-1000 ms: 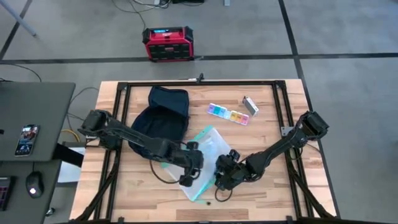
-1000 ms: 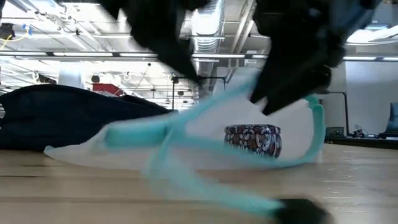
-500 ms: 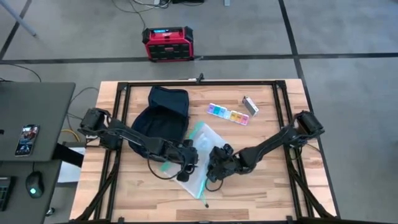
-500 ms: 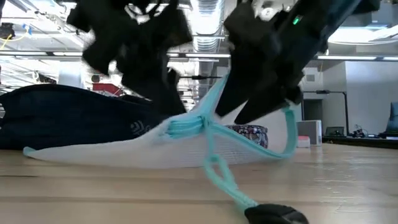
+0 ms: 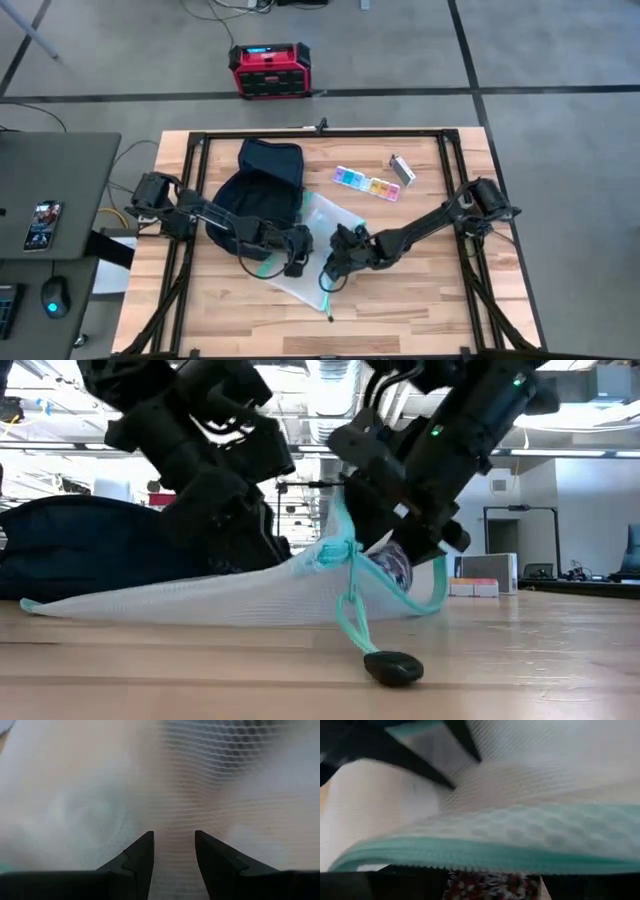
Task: Unpack backpack
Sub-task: Remove the scented candle from the zip bag
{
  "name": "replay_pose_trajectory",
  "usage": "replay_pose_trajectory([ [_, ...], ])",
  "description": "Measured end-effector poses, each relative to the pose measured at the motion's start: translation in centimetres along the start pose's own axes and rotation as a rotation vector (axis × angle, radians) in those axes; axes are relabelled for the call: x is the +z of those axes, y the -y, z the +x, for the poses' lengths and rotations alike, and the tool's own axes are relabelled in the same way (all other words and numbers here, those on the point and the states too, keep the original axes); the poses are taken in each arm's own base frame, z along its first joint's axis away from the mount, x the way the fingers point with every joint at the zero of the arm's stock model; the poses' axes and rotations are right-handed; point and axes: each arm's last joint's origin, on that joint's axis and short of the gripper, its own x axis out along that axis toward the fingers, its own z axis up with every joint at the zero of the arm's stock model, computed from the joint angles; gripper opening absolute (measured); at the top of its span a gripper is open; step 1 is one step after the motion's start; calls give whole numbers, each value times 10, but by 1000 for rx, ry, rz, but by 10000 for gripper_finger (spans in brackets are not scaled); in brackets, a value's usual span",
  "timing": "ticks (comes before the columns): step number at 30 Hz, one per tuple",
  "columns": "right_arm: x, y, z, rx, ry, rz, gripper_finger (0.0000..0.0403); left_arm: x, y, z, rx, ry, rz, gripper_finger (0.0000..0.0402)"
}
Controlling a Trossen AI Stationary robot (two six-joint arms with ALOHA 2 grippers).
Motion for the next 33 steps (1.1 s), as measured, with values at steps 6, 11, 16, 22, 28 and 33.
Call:
replay_pose_trajectory([
  [6, -26, -8, -10, 19, -134, -30, 255, -17, -4, 2, 12, -23, -28, 125],
  [11, -47, -12, -33, -28, -194, -37, 255, -21, -2, 1, -7, -33, -30, 125],
  [16, -64, -12, -55, -61, -277, -46, 255, -17, -1, 2, -30, 2, -35, 125],
  [22, -76, -12, -79, -97, -261, -38, 255, -17, -2, 2, -31, 6, -41, 125],
  [28, -51, -13, -92, -30, -166, -23, 255, -17, -1, 2, -33, 6, -61, 125],
  [33, -22, -6, -101, -1, -127, -12, 255, -16, -1, 2, -42, 7, -71, 125],
])
